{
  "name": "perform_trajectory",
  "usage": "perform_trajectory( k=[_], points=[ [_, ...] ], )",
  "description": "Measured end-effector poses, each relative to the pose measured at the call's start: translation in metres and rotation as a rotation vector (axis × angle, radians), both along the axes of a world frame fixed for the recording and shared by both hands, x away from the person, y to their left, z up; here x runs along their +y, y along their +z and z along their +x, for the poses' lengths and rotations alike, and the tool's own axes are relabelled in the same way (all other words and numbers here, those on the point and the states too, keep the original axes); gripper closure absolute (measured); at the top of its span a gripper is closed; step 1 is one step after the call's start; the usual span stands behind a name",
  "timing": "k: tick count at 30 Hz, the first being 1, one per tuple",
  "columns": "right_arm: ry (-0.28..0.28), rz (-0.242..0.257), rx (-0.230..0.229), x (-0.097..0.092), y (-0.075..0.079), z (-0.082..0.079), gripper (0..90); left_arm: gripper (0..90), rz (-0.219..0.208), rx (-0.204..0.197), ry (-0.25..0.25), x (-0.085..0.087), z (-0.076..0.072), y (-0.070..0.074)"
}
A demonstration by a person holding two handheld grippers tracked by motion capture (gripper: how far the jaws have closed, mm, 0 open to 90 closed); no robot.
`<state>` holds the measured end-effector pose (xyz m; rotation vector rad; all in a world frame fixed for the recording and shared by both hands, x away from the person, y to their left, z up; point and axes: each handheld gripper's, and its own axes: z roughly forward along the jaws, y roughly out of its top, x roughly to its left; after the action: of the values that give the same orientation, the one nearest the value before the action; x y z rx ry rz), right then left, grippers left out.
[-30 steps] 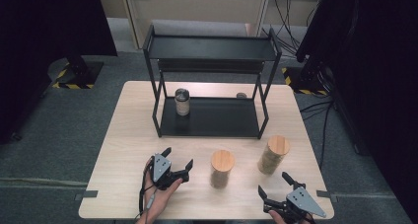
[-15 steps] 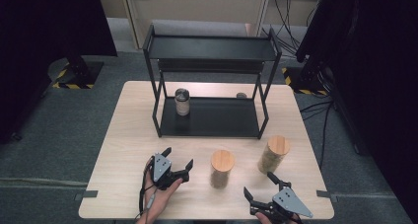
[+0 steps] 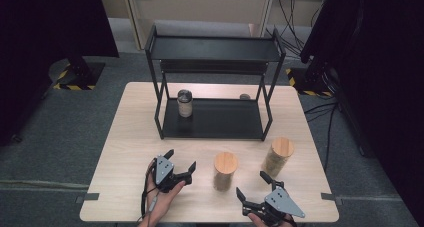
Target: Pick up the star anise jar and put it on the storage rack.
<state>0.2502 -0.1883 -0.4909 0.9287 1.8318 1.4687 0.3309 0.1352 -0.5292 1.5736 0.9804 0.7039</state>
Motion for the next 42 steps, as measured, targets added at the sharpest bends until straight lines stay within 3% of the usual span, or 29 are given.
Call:
perform_trajectory(
  k=[19,26,42],
  points=[
    [0.028,-0.011,-0.039,0.032,0.013,0.004,10.1,6.7,0.0,0.0,0.0,0.0,0.0,0.0],
    [0.013,-0.015,-0.047,0.042,0.016,0.008,12.0,6.7,0.001,-0.001,0.0,0.0,0.0,0.0],
    [0.007,-0.007,-0.023,0.055,0.015,0.018,13.0,6.7,-0.002,0.0,-0.002,0.0,0.0,0.0]
  ],
)
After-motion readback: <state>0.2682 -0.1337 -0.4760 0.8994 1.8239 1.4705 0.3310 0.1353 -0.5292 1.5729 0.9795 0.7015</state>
